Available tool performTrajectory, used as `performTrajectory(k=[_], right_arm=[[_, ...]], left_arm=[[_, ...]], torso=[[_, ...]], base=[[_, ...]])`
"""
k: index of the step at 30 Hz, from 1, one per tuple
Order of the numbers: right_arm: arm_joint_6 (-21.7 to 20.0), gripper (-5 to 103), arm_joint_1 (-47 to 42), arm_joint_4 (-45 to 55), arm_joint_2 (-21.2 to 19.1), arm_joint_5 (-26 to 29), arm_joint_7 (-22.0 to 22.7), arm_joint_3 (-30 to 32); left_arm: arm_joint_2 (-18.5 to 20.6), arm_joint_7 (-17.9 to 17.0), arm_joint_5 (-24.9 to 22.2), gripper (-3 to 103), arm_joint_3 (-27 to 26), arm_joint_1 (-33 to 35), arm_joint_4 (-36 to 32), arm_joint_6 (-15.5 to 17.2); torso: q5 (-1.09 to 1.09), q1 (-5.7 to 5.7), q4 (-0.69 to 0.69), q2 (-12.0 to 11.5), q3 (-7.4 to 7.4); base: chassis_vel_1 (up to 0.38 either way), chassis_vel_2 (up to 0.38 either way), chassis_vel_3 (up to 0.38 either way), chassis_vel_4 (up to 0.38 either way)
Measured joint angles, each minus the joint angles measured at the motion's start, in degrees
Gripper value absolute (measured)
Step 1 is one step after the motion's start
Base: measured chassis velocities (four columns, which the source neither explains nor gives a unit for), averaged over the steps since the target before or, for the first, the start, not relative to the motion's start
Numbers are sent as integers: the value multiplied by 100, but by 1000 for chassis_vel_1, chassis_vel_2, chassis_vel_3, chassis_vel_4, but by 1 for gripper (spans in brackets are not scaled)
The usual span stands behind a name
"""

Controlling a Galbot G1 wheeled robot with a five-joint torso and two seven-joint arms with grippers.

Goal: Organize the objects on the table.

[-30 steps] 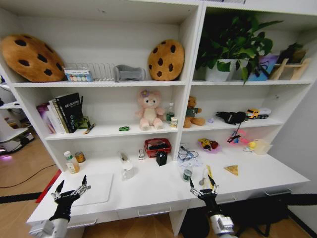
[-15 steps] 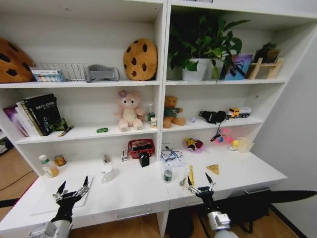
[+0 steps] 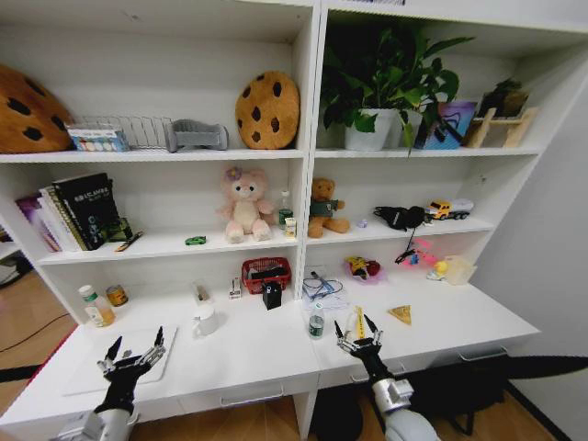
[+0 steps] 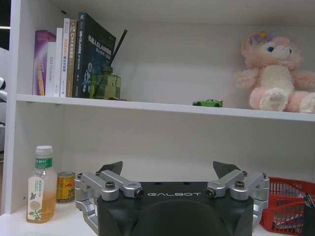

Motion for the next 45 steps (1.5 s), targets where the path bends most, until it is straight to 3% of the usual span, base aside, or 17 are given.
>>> performTrajectory(k=[5,18,33,45], right_arm=[[-4,100,400,-303,-79,297,-144,-271],[-202,100,1379,-887,-301,398,-47,-1129],[-295,100,2358,-1661,-103,505,63,-2073],[-366,103,2737,-1615,-215,548,134,-2232]], left_arm=[[40,2,-11,100,-27,3,-18,-1],[-21,37,-52,100,-28,-34,56,-37],[-23,96,-131,100,-131,-12,157,-90],[-11,103,-107,100,-106,-47,218,-94]], torso=[[0,0,0,0,0],[0,0,0,0,0],[0,-1,0,0,0],[-1,-1,0,0,0]], base=[[0,0,0,0],[0,0,0,0],[0,0,0,0],[0,0,0,0]])
